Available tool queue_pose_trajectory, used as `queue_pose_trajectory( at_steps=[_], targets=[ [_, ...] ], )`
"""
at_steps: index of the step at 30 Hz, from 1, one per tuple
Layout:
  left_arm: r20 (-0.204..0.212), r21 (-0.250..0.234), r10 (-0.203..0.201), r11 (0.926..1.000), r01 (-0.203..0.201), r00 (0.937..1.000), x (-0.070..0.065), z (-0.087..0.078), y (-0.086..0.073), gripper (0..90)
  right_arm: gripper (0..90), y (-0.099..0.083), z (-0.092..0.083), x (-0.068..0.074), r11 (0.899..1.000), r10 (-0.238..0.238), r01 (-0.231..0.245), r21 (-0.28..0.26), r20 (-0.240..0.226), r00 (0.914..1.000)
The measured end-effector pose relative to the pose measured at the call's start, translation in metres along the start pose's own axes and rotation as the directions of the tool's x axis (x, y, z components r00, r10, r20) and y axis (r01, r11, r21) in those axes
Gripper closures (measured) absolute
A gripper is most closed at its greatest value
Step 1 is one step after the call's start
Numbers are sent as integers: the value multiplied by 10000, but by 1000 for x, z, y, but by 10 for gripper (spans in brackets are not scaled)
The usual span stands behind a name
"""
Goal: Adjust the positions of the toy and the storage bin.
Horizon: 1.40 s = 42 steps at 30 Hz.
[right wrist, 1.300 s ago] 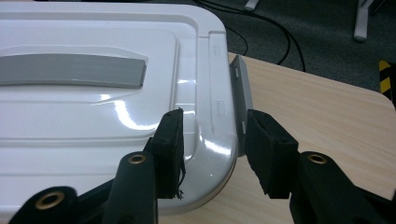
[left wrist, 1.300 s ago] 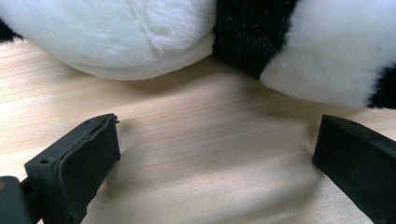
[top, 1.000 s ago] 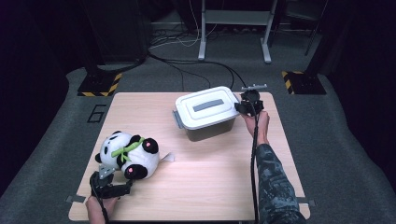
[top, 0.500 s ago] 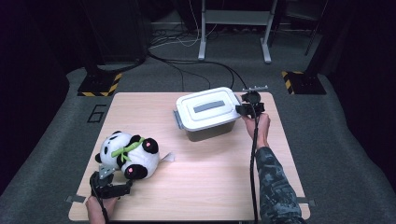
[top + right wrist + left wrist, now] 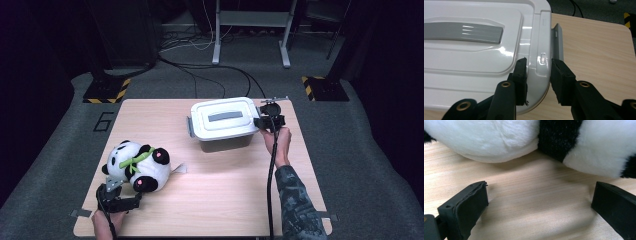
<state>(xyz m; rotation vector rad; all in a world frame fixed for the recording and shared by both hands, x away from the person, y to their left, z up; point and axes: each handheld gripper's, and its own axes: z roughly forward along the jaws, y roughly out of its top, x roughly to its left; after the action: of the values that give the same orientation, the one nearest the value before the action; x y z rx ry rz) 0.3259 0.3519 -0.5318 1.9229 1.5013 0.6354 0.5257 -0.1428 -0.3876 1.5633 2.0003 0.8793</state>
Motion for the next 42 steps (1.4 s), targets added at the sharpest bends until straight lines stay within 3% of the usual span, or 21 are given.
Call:
queue_pose_trajectory(
  at_steps=[2,3,4,6,8,10,15,19,22,24,31,37,42],
  targets=[
    [3,4,4,10000,-4,10000,0,0,0,1,713,-1,-3,3,9999,-123,123,-74,41,9999],
    [3,2,0,10000,0,10000,0,0,0,1,812,-2,-6,4,9998,-83,80,-157,-214,9997],
    [4,2,2,10000,-2,10000,0,0,0,1,804,-2,-9,7,9999,-29,27,-121,-195,9998],
    [4,25,5,10000,-5,10000,0,0,0,1,761,-5,-8,12,9985,-547,548,-69,148,9984],
    [6,32,14,10000,-14,10000,0,0,0,1,729,-5,-8,11,9982,-585,585,-90,-6,9983],
    [10,11,11,10000,-11,10000,0,0,0,1,701,-4,-8,9,9986,-534,534,-66,-71,9985],
    [6,-1,0,10000,0,10000,0,0,0,1,705,-1,-13,-6,9968,-390,405,-690,227,9990],
    [5,6,8,10000,-8,10000,0,0,0,1,716,0,-8,-22,9976,-280,310,-626,476,9985],
    [4,9,11,10000,-11,10000,0,0,0,1,723,-3,0,-31,9988,-166,174,-461,174,9997],
    [4,1,3,10000,-3,10000,0,0,0,1,724,-6,6,-35,9987,-52,37,-502,-295,9996],
    [9,-2,0,10000,0,10000,0,0,0,1,725,-12,21,-39,9986,-11,-17,-534,-517,9987],
    [15,18,31,10000,-31,10000,0,0,0,2,791,-21,26,-39,9974,420,-458,-562,-667,9969],
    [-8,27,52,10000,-52,10000,0,-1,0,2,808,-20,23,-33,9967,705,-714,-397,-239,9972]
  ],
)
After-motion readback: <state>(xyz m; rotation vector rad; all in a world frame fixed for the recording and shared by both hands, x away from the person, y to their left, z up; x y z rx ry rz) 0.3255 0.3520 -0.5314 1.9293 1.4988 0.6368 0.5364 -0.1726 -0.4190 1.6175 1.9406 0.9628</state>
